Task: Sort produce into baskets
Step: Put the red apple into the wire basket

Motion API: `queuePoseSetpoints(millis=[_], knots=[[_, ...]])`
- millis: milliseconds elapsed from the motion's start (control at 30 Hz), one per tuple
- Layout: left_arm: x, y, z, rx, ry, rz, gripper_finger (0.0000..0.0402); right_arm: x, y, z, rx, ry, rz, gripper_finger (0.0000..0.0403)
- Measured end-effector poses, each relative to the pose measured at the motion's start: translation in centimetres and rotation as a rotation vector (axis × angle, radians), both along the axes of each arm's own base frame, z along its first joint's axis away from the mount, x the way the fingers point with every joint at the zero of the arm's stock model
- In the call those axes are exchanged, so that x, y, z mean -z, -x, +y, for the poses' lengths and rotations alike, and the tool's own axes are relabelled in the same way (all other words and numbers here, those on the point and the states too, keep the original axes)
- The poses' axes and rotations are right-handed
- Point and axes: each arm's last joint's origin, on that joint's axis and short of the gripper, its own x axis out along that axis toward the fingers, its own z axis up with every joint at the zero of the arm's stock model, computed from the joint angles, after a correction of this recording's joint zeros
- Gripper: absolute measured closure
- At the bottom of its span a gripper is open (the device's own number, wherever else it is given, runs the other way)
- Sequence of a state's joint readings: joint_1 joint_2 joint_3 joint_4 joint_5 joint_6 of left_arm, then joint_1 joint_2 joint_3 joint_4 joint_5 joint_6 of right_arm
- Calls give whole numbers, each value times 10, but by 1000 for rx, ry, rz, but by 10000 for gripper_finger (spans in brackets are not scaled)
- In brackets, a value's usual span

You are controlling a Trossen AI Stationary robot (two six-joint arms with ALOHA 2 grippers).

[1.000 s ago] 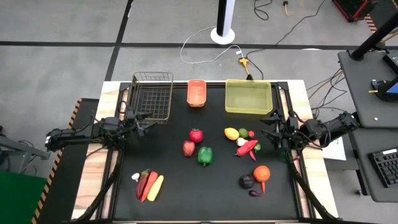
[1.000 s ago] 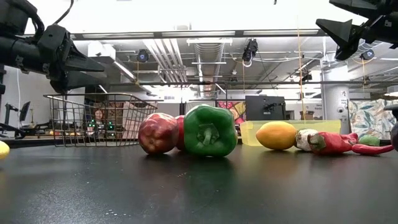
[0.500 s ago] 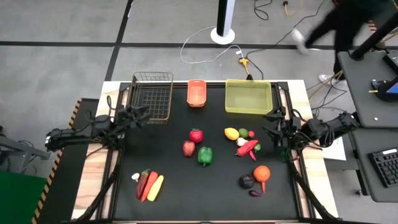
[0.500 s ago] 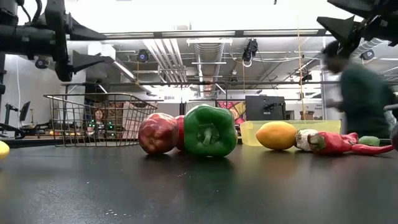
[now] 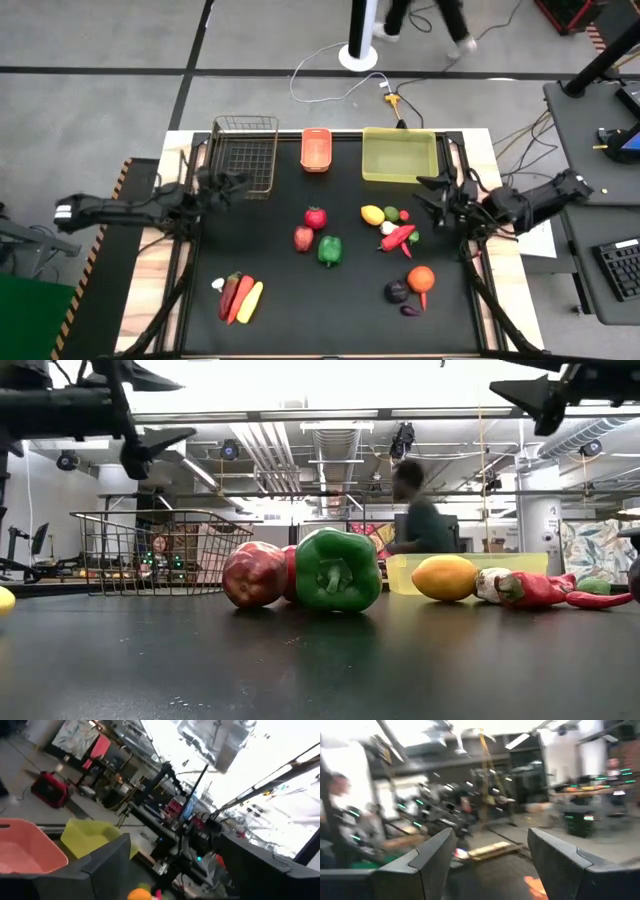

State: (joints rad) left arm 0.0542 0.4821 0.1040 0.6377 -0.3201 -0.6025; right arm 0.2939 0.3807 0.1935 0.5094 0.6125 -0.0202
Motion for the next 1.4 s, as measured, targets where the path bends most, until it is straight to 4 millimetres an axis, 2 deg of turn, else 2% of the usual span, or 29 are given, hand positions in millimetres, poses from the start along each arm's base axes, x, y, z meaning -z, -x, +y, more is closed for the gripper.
queuePoseSetpoints(millis=[200,467,567,767,900,1067,1167,1400], knots=[[-6,-24,-5,166,-65,83,114,-23,-28,6,120,26,165,154],[-33,-56,-25,291,-117,181,114,-54,-44,10,112,10,309,154],[-41,-65,-36,200,-44,252,114,-58,-46,11,113,17,357,154],[-44,-82,-66,-87,157,554,114,-60,-46,11,113,-8,419,154],[-43,-99,-90,-154,262,647,114,-57,-45,11,114,-25,438,154],[-37,-129,-107,-233,421,788,114,-57,-46,12,58,-42,438,154],[-32,-147,-116,-256,447,933,114,-56,-46,13,21,-41,448,154],[-27,-182,-130,-419,432,1116,114,-54,-46,14,0,-39,463,154]])
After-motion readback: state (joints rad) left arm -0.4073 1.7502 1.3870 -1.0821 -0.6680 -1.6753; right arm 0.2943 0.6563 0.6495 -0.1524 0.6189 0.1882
